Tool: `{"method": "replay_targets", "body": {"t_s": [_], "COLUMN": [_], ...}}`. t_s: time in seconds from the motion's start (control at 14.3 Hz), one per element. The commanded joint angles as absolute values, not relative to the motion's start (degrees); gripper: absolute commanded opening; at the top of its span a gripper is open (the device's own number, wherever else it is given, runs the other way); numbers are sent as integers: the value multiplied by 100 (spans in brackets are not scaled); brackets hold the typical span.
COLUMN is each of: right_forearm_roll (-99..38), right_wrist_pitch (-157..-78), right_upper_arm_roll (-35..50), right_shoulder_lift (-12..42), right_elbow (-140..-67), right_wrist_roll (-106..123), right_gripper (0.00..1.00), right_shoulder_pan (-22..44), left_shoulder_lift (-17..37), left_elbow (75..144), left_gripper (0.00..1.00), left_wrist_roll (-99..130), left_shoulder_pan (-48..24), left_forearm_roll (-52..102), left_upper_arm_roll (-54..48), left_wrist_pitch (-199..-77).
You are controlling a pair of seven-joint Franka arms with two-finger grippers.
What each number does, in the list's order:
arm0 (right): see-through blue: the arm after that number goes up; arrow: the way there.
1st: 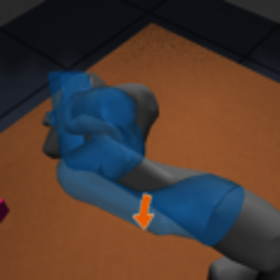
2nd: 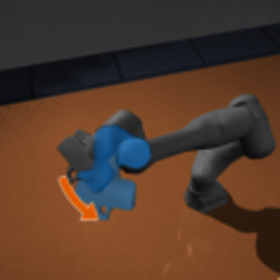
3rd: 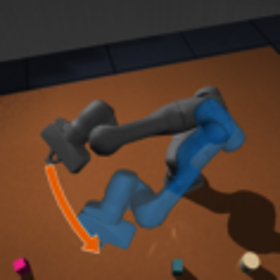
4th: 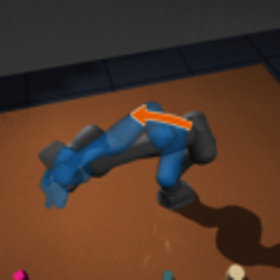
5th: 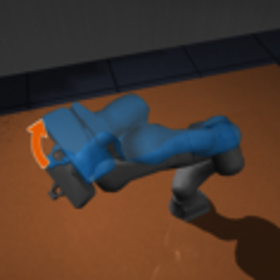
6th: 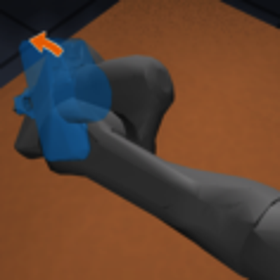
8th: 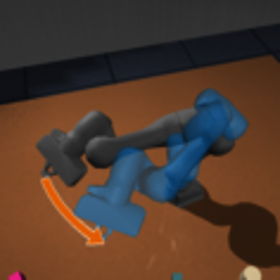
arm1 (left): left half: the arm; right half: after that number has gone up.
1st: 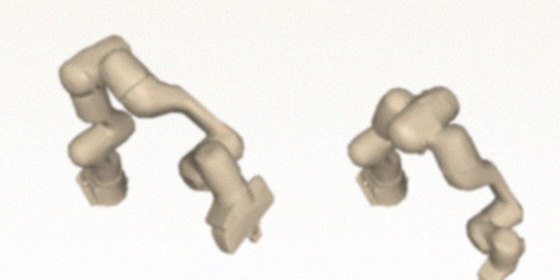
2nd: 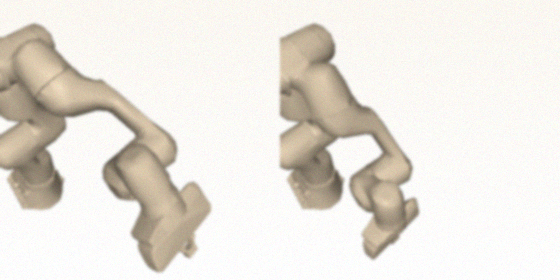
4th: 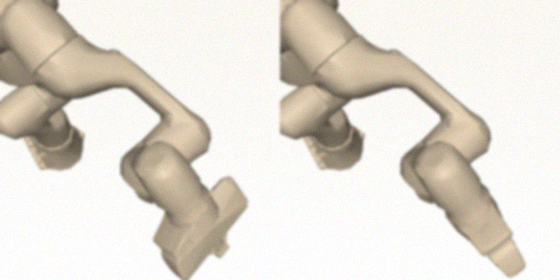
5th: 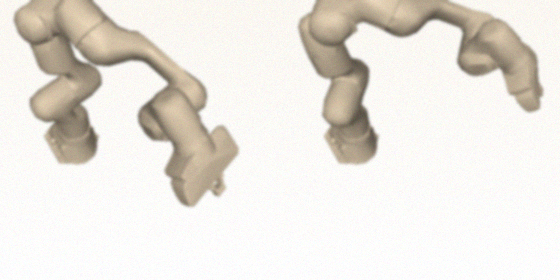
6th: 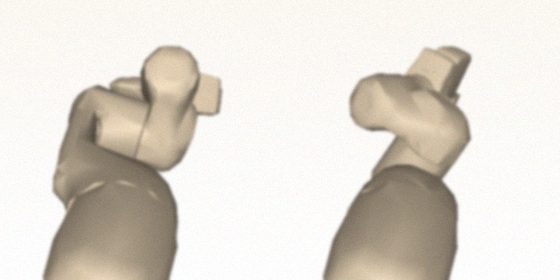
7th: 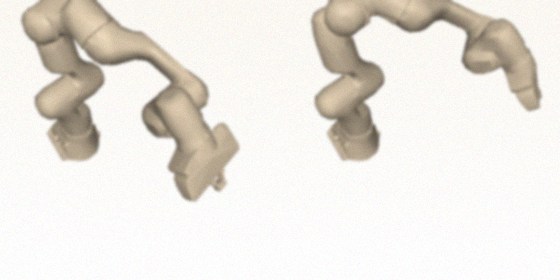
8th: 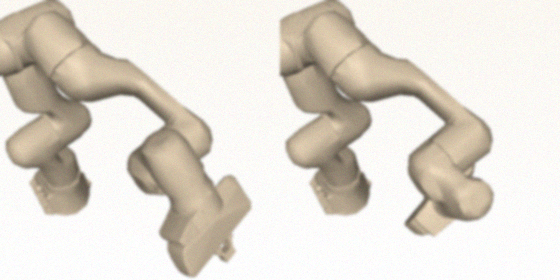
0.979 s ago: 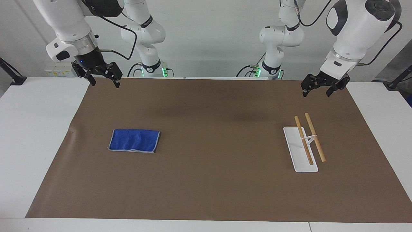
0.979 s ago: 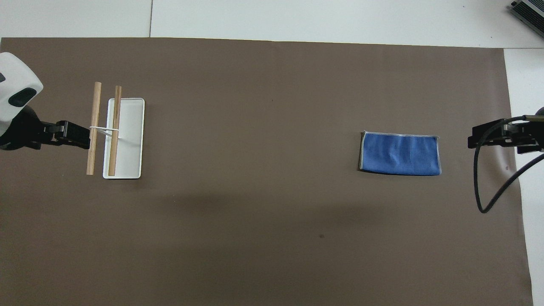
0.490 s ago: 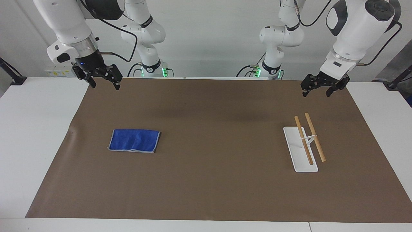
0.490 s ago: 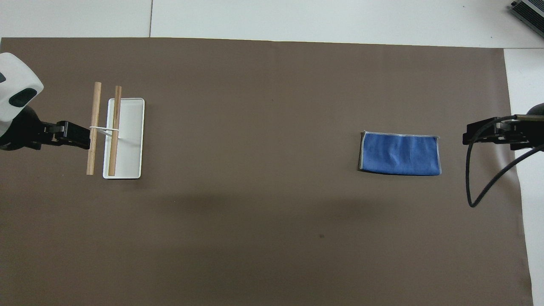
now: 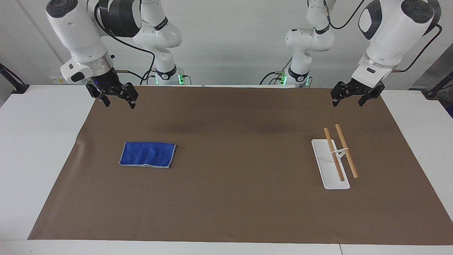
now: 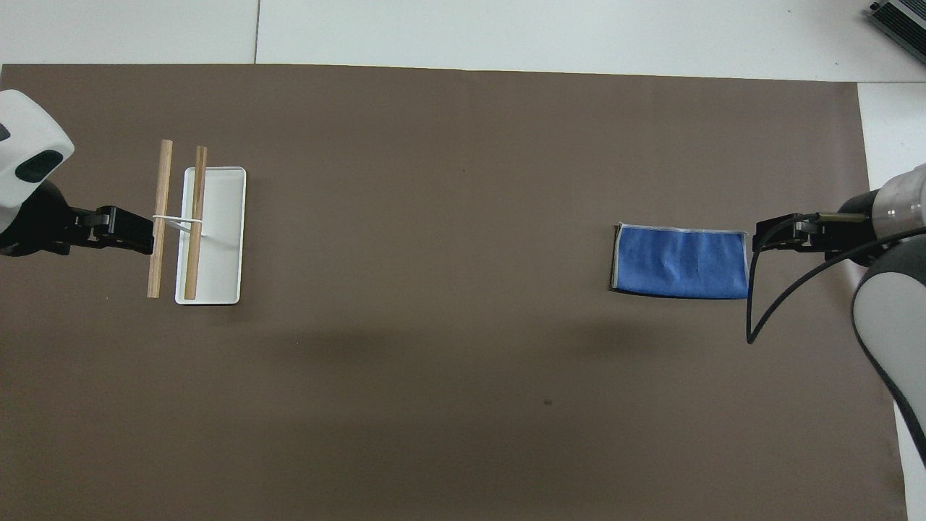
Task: Right arm passes towel to left arm to hang
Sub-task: 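Reach the right gripper down to the blue towel and grasp it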
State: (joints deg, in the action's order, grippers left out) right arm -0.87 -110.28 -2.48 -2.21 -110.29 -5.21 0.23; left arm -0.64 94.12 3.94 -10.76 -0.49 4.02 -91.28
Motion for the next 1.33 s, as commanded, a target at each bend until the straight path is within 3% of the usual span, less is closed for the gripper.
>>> {"method": "replay_targets", "body": {"t_s": [0.0, 0.91, 1.26], "right_forearm_roll": [-79, -79, -97], "right_wrist_pitch": [-11731, -13771, -13966], "right_upper_arm_roll": [-237, -202, -176], "right_shoulder_lift": [-159, 1625, 1810], "right_elbow": [-11547, -11900, -11979], "right_wrist_roll": [-519, -404, -404], "right_gripper": [100, 100, 100], "right_shoulder_pan": [-26, 87, 211], "left_shoulder_lift": [-211, -211, -211], "left_elbow": [9571, 9571, 9571], "left_gripper": [100, 100, 100], "left_wrist_roll": [413, 413, 413], "left_shoulder_pan": [-1107, -1107, -1107], "left_forearm_roll": [9, 9, 9], "left_upper_arm_roll": [422, 422, 422], "left_wrist_pitch": [-9123, -9123, -9132]}}
